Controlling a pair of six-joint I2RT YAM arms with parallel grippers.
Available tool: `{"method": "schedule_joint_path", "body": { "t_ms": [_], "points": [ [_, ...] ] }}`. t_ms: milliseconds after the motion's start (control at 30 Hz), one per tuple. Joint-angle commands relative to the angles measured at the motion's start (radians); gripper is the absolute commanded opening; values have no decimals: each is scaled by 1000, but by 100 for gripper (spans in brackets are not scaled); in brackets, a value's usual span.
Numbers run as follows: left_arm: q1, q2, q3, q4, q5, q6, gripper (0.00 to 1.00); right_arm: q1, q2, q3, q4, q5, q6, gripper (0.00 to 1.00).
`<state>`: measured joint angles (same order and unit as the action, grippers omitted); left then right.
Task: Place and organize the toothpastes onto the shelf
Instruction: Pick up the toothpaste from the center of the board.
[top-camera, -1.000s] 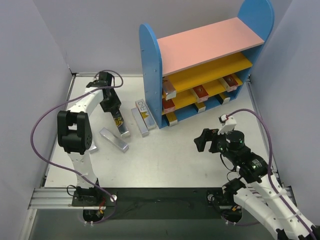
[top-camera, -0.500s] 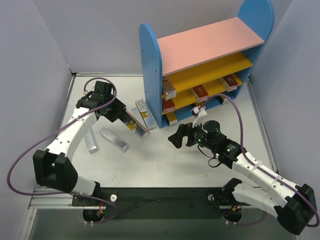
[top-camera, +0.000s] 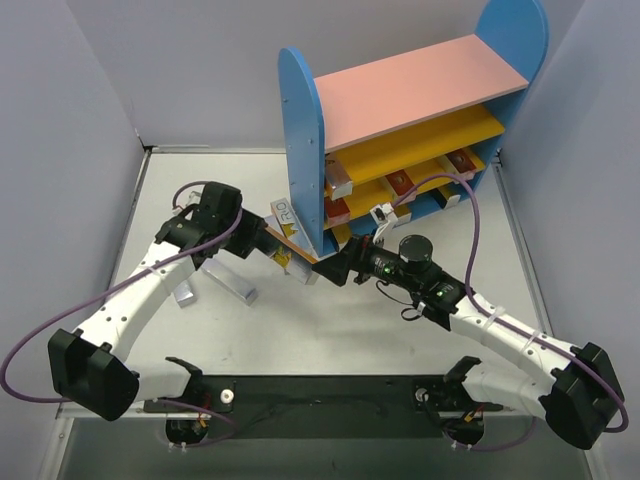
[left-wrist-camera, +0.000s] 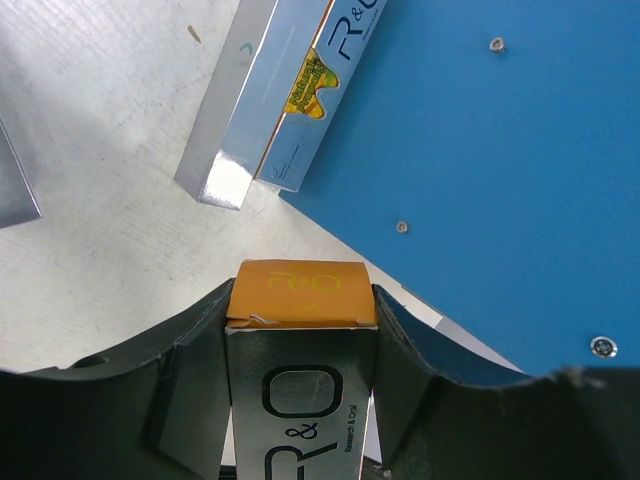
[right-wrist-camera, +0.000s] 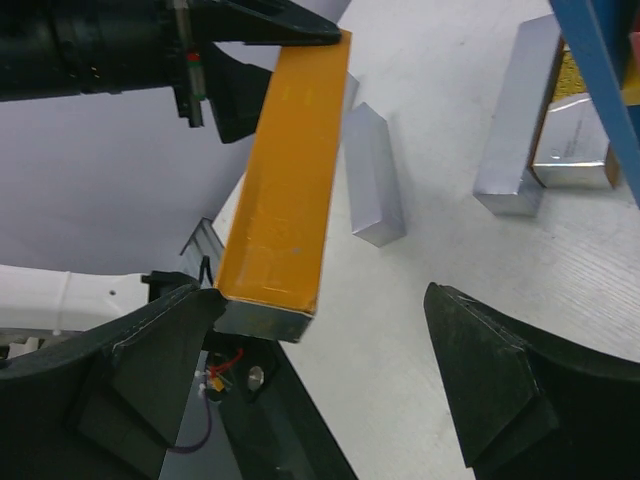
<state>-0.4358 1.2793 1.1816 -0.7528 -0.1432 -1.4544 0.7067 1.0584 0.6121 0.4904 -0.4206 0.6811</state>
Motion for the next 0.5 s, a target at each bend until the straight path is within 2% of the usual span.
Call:
{"method": "schedule_joint_path", "body": {
  "t_ms": [0, 267, 467],
  "points": [
    [-40, -43, -2, 52, -22, -109, 25, 23, -21, 12, 157, -32, 81, 93],
    [-67, -41, 1, 70, -29, -124, 25, 39, 6, 14, 172, -26, 109, 93],
    [-84, -41, -10, 79, -41, -135, 25, 65, 58, 34, 185, -26, 117, 87]
  ]
}}
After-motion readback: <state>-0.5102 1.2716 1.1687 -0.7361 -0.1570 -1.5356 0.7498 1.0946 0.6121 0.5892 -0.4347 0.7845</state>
